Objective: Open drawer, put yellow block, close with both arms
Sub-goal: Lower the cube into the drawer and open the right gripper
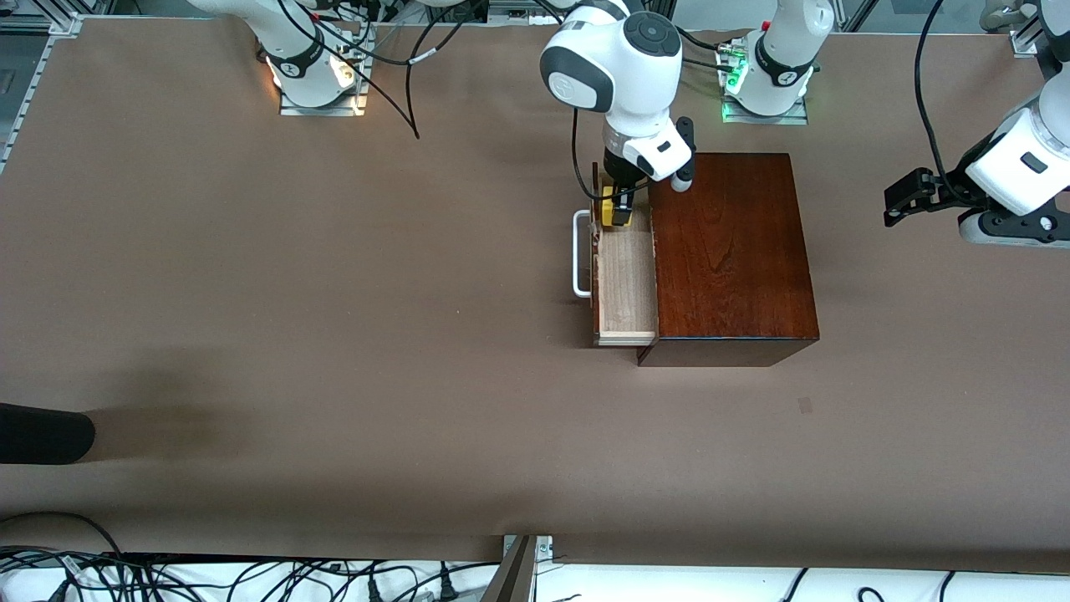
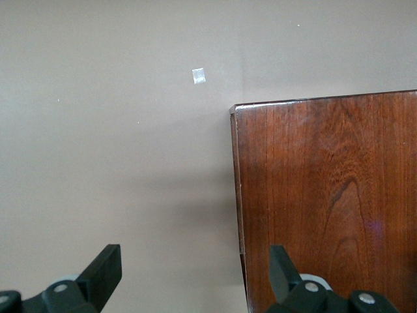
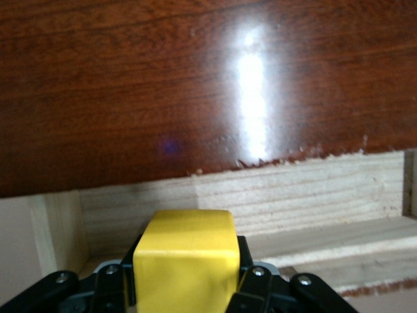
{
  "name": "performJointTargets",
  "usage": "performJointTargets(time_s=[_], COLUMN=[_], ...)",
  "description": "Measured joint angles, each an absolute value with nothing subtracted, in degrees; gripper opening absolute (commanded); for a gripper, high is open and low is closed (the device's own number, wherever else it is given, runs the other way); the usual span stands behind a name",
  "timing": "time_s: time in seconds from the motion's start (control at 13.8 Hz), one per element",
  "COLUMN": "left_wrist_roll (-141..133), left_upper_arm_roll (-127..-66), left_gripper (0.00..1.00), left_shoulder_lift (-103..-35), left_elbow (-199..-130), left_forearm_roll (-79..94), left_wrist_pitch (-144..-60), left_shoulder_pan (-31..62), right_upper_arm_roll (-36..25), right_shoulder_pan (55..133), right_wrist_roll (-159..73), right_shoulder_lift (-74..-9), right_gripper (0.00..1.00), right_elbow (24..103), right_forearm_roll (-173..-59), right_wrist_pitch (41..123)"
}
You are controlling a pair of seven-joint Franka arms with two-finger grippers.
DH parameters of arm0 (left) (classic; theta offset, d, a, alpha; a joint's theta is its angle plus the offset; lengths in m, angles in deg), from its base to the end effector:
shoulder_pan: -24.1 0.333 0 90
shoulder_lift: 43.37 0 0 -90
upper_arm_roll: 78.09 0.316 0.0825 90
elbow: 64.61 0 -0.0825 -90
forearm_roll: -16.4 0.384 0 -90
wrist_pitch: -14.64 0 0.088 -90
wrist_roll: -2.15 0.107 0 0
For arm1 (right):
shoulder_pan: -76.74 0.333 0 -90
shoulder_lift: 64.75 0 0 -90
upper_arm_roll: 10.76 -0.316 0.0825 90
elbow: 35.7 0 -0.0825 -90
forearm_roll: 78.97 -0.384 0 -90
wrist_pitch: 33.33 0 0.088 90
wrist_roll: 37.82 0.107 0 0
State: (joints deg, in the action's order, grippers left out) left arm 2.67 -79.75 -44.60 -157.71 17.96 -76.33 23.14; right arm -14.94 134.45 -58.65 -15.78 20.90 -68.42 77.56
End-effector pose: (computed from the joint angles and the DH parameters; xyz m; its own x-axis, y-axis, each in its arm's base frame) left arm 0.5595 -0.0226 0.5885 0.9967 -0.0552 -0.0588 -0.0568 -0.9980 -0.0260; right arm 0.3979 0.6738 0.3576 0.0938 0.9947 0.0423 0.9842 -0.0990 0.1467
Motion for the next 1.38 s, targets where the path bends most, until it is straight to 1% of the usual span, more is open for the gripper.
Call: performJointTargets(time_s=[0.36, 1.16, 1.23, 1.31, 1.38], left_wrist_roll=[2.67, 2.67, 2.67, 2.67, 2.67], left_upper_arm_roll=[-79.75, -79.74, -79.74, -79.74, -79.74], left_gripper=[1.00, 1.00, 1.00, 1.00, 1.00], left_shoulder_lift=[-44.60, -44.60, -44.60, -44.60, -44.60], left_elbow=[-157.71, -157.71, -157.71, -157.71, -157.71], left_forearm_roll=[17.96, 17.96, 17.96, 17.96, 17.96], left_wrist_pitch=[-76.33, -76.33, -76.33, -76.33, -76.33], left_shoulder_pan=[23.14, 23.14, 23.14, 23.14, 23.14], right_upper_arm_roll=[-14.84, -14.68, -14.68, -14.66, -14.65], right_shoulder_pan=[134.69, 135.00, 135.00, 135.01, 135.01], right_wrist_roll=[-58.65, -58.76, -58.76, -58.78, -58.80], right_shoulder_lift=[-14.99, -12.84, -12.62, -12.40, -12.25], right_gripper=[0.00, 0.00, 0.01, 0.07, 0.19], right_elbow=[20.80, 20.80, 20.80, 20.80, 20.80], right_forearm_roll=[-68.36, -66.15, -66.12, -66.11, -66.09], right_wrist_pitch=[79.85, 79.92, 79.92, 79.92, 79.93])
